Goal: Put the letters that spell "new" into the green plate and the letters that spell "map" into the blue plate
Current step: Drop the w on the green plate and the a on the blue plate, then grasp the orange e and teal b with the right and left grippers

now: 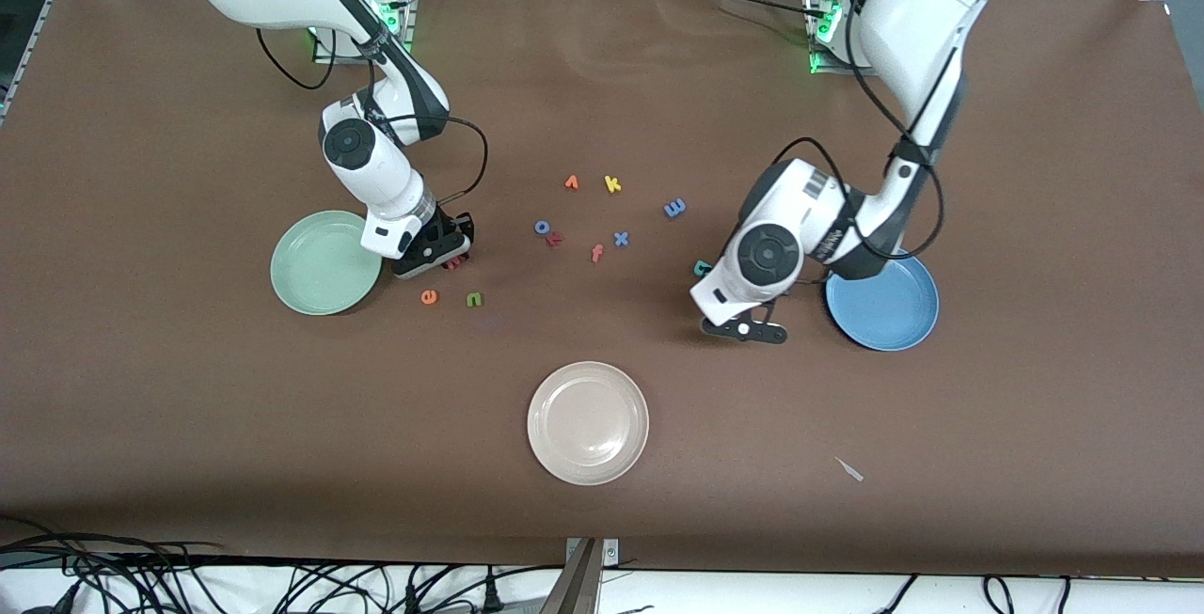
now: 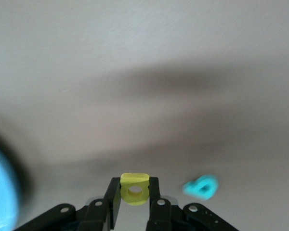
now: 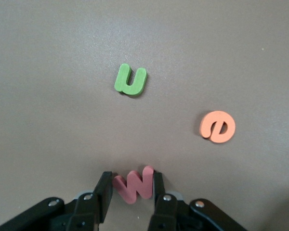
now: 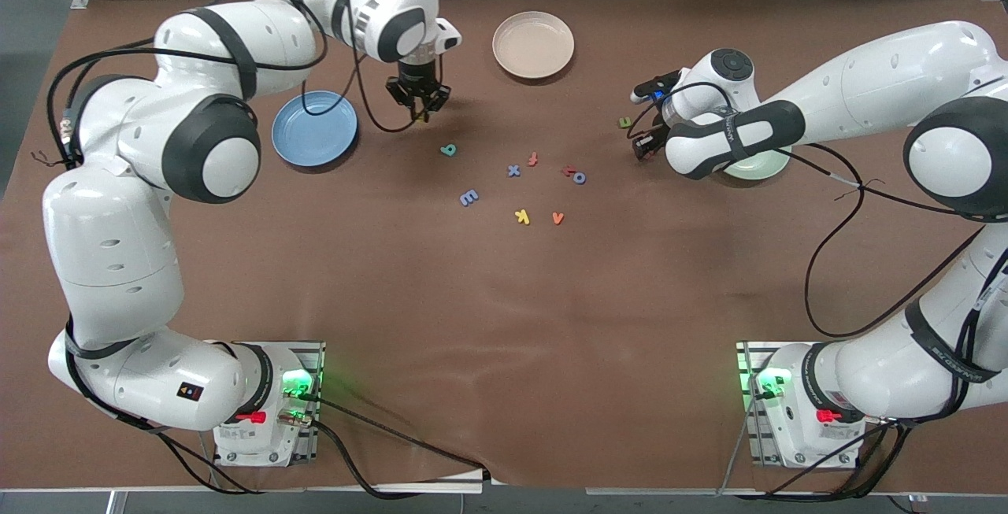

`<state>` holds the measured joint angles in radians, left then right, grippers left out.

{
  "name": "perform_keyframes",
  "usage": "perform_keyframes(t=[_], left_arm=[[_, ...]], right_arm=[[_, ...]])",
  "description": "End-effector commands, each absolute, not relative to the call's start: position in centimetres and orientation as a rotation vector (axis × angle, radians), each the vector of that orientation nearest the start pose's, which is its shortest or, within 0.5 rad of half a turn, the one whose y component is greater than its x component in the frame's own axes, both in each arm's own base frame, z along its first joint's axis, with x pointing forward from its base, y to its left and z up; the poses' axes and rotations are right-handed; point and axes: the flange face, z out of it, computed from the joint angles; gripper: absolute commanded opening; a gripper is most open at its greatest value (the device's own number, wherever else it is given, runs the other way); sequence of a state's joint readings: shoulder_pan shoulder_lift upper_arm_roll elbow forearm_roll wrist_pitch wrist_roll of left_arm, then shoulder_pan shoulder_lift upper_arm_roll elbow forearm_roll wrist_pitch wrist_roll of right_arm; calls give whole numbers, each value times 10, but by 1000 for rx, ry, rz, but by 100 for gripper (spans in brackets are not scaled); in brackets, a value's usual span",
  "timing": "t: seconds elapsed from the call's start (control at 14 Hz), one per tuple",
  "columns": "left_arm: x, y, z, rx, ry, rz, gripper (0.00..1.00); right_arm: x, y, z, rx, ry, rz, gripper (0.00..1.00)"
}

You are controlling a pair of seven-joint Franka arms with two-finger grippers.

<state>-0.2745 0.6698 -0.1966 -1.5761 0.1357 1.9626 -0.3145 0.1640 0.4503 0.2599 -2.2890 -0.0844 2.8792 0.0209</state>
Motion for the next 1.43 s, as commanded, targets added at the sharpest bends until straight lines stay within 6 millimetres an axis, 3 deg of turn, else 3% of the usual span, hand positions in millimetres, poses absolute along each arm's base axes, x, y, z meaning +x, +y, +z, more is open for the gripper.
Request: perform_keyframes(t=[0.0, 0.14, 0.43, 0.5, 0.72, 0.93, 1.0, 1.07, 1.15, 1.22, 1.29, 1.36], left_arm=[[608, -235, 250, -3013, 444, 446, 19], [611, -208, 252, -3006, 529, 461, 21], [614, -144, 266, -2998, 713, 457, 21], [611, -127, 265, -3002, 737, 443, 21], [585, -103, 245, -3017, 766, 308, 24], [569, -84, 228, -2980, 789, 229, 30], [570, -81, 227, -2982, 784, 233, 55], [571, -81, 227, -2981, 783, 240, 93], [573, -87, 232, -2981, 773, 230, 100], [581, -92, 244, -2980, 767, 211, 100], [585, -97, 251, -2987, 735, 239, 100], [584, -109, 249, -2998, 680, 261, 100]], right_arm=[[485, 231, 172, -2943, -702, -195, 22], [488, 225, 176, -2952, -700, -199, 21], [514, 206, 227, -3018, -762, -77, 21], [522, 193, 235, -3032, -773, -61, 21], [531, 158, 247, -3049, -825, -24, 22], [539, 93, 239, -3051, -926, 43, 23], [541, 77, 240, -3049, -951, 50, 23], [541, 71, 242, -3051, -952, 47, 24], [541, 69, 241, -3052, -946, 50, 31], [541, 69, 239, -3051, -940, 51, 39], [540, 69, 238, -3051, -934, 53, 55], [541, 69, 238, -3055, -922, 51, 60]])
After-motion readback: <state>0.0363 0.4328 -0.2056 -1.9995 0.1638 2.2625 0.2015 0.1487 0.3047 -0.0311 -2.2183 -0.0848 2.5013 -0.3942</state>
